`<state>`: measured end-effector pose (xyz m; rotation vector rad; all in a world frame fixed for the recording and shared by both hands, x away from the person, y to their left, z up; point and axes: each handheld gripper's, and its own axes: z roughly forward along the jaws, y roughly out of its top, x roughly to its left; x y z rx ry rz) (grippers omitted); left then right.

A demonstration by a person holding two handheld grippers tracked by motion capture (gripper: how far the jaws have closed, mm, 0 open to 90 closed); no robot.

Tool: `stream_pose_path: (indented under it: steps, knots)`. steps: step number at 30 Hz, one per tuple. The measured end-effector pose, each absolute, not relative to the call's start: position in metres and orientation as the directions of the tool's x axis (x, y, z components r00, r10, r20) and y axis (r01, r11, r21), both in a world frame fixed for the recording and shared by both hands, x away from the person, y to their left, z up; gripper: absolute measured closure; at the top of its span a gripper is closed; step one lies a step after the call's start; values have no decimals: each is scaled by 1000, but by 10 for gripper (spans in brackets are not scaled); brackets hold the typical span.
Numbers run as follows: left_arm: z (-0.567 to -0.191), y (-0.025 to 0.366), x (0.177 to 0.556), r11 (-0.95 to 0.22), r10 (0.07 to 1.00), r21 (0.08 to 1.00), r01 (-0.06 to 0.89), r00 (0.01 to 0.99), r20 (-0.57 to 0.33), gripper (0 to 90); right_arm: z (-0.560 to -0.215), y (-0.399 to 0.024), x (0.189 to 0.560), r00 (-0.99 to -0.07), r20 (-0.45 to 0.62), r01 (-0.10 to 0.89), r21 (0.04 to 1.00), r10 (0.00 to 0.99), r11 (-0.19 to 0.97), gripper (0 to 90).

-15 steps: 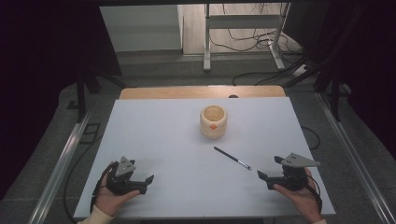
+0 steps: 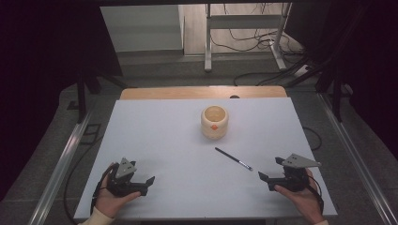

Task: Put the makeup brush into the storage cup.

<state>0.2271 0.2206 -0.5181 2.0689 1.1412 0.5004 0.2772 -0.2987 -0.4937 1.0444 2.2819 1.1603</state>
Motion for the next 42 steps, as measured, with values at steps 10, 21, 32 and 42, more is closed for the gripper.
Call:
stream_pose_path:
  steps: [10,21,32,42]
  knots:
    - [-517,221,227,-356,845,743,567,534,-2,80,-493,-299,278,-655,7,447,810,755,380,121]
    - [-517,220,227,-360,843,741,567,537,-1,82,-491,-295,280,-655,8,446,811,755,378,120]
    - [-518,217,230,-370,838,737,566,546,1,84,-486,-290,286,-658,13,442,817,753,371,122]
    - [-519,217,231,-375,834,736,564,552,2,86,-477,-284,292,-668,21,458,800,744,388,121]
